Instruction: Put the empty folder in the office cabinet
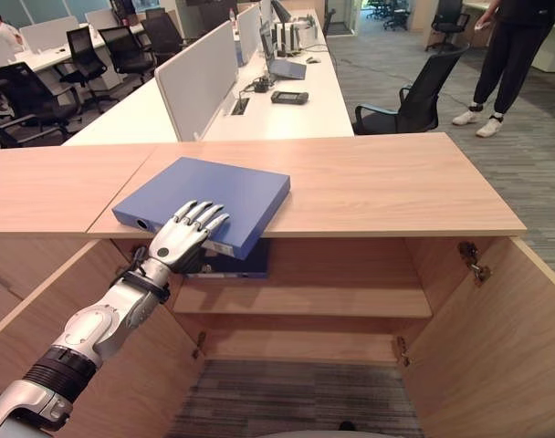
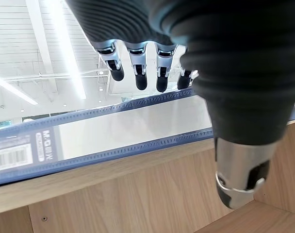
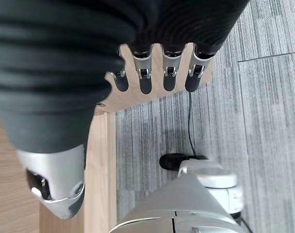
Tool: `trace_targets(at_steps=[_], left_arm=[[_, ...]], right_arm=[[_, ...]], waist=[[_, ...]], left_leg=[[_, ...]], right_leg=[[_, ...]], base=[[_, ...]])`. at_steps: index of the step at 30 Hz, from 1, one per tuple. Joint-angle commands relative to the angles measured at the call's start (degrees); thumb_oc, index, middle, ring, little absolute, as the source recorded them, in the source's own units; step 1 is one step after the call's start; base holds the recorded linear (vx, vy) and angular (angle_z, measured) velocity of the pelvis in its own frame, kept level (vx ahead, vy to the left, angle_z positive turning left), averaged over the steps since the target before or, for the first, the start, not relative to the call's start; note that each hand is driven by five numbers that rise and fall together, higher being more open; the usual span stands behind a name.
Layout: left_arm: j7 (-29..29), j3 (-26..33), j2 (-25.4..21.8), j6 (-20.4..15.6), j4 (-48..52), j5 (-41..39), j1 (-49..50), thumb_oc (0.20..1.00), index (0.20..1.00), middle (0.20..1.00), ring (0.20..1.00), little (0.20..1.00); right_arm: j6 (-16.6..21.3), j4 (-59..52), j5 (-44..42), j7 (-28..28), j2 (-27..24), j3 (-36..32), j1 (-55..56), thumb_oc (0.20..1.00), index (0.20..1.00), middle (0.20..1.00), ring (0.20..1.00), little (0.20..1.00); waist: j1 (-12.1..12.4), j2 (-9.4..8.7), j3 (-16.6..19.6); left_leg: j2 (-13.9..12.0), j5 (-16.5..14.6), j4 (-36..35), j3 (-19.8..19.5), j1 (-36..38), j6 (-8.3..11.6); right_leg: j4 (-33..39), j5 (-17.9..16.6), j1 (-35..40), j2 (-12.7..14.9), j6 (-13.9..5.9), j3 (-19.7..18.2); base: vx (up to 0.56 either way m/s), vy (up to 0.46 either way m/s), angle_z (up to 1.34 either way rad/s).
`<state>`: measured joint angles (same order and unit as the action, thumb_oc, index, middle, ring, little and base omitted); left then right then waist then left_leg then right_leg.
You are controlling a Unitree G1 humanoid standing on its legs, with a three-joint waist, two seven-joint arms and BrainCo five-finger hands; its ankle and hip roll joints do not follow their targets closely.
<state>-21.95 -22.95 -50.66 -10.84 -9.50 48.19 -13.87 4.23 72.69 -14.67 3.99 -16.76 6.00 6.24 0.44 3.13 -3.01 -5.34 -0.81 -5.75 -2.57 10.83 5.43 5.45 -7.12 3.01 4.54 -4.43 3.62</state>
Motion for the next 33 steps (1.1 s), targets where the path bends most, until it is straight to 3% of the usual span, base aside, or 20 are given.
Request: trace_targets(at_steps=[1,33], left_arm=[[-1.8,0.9,-1.3,1.4,-0.8,-1.0,-8.6,1.0,1.0,1.0,1.0,1.0],[-1.8,-1.4,1.0,3.0,-6.0,-0.8,-10.7,1.0,1.0,1.0,1.0,1.0]], right_arm=[[-0.1,3.3,-1.7,0.5,-0.6,-0.9,-4.2,1.0,1.0,1.0,1.0,1.0],[-0.3,3.2,-1.7,0.7,-1.2,-1.2,-4.4,1.0,1.0,1.0,1.0,1.0]], waist=[[-0.5,-0.87,-1.8],[-1.4,-0.94,-1.7]], left_leg=[[0.4,-1.1,0.8,1.8,-1.0,0.86],[0.5,-1.2,0.8,2.6,-1.1,0.78]], right_leg=[[-1.0,9.8,6.3,1.7,-4.93,-0.6],[-1.1,9.7,6.0,1.7,-5.06,-0.9]], base=[[0.0,0.0,0.0],[0.0,0.0,-0.01]])
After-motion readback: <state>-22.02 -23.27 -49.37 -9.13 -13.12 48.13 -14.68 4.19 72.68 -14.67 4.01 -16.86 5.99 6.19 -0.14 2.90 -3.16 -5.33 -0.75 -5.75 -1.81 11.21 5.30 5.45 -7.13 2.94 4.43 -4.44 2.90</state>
